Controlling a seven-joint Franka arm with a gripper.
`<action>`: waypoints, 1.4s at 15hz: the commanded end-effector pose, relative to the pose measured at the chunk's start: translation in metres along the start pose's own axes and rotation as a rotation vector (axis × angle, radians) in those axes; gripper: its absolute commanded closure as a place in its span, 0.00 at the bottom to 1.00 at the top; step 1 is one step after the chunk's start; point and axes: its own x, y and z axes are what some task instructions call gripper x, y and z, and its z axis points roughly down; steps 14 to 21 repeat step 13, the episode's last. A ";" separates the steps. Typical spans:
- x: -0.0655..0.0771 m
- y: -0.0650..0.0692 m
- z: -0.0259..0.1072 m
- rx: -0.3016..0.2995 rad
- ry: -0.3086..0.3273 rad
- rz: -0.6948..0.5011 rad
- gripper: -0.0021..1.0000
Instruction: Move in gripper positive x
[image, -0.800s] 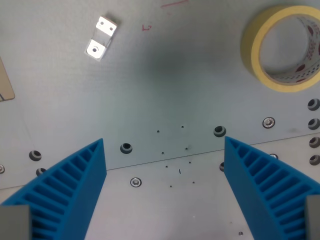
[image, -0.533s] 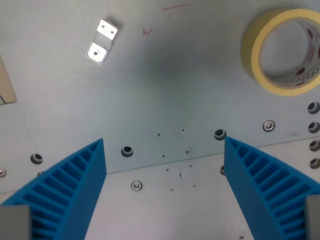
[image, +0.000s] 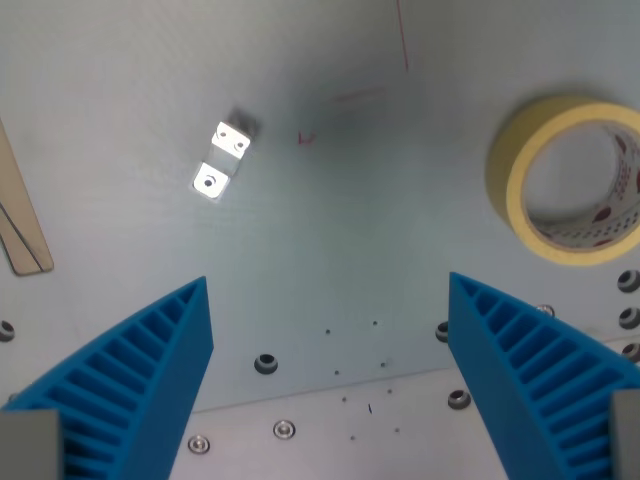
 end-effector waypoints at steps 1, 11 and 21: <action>0.016 0.003 -0.003 -0.006 -0.026 -0.003 0.00; 0.066 0.003 -0.002 -0.006 -0.026 -0.003 0.00; 0.076 0.003 -0.001 -0.006 -0.026 -0.003 0.00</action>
